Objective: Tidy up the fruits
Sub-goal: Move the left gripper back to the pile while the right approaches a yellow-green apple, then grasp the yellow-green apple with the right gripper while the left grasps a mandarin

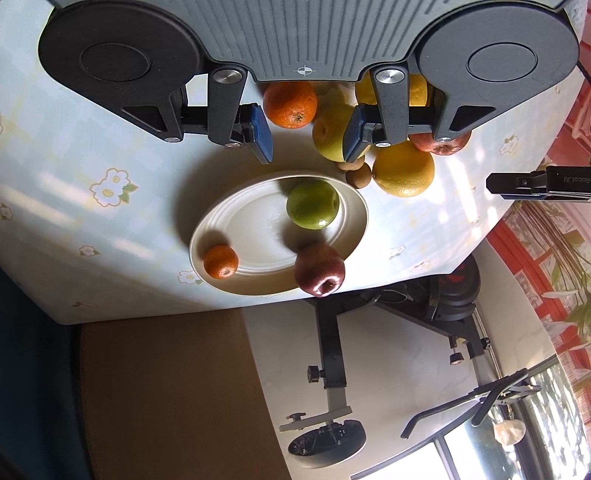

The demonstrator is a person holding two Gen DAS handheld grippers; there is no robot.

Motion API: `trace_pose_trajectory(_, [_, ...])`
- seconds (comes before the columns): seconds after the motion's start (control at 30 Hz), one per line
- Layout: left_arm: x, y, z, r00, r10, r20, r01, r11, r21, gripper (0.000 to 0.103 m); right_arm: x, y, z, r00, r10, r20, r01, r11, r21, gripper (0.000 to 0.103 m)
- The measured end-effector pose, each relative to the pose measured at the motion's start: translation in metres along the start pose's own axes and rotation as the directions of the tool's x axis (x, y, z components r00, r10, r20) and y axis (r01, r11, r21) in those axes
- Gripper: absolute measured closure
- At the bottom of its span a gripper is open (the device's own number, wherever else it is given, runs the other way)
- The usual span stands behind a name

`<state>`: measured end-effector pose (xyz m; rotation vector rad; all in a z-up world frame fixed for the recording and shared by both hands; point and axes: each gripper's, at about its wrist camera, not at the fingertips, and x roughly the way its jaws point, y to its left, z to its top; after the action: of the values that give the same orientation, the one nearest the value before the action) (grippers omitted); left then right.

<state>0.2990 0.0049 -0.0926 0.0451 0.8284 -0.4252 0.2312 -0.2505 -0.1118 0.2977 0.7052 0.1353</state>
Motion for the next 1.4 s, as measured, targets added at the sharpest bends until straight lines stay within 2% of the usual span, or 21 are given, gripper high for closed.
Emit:
trace_pose_trajectory(0.4, [-0.012,-0.012,-0.025,1.0,-0.02,-0.014,0.02,1.0,0.006,0.045,-0.017,0.011,-0.016,1.0,0.019,-0.022,-0.02,0.998,-0.054,0.063])
trace_pose_trajectory(0.67, [-0.016,-0.027,-0.046,1.0,0.003,-0.018,-0.002,0.999,0.048,0.045,-0.022,0.019,-0.028,0.998,0.026,-0.056,-0.032,0.993,-0.116,0.06])
trace_pose_trajectory(0.9, [-0.017,-0.03,-0.054,1.0,-0.001,-0.01,0.001,1.0,0.003,0.045,-0.019,0.018,-0.036,0.995,0.033,-0.097,-0.044,0.992,-0.117,0.059])
trace_pose_trajectory(1.07, [-0.015,-0.036,-0.06,1.0,0.01,-0.022,-0.01,1.0,0.03,0.045,-0.014,0.015,-0.04,0.992,0.036,-0.123,-0.05,0.993,-0.108,0.059])
trace_pose_trajectory(1.4, [-0.005,-0.038,-0.065,0.997,-0.018,-0.075,0.02,1.0,0.022,0.045,-0.006,0.014,-0.043,0.986,0.047,-0.159,-0.064,0.992,-0.106,0.059])
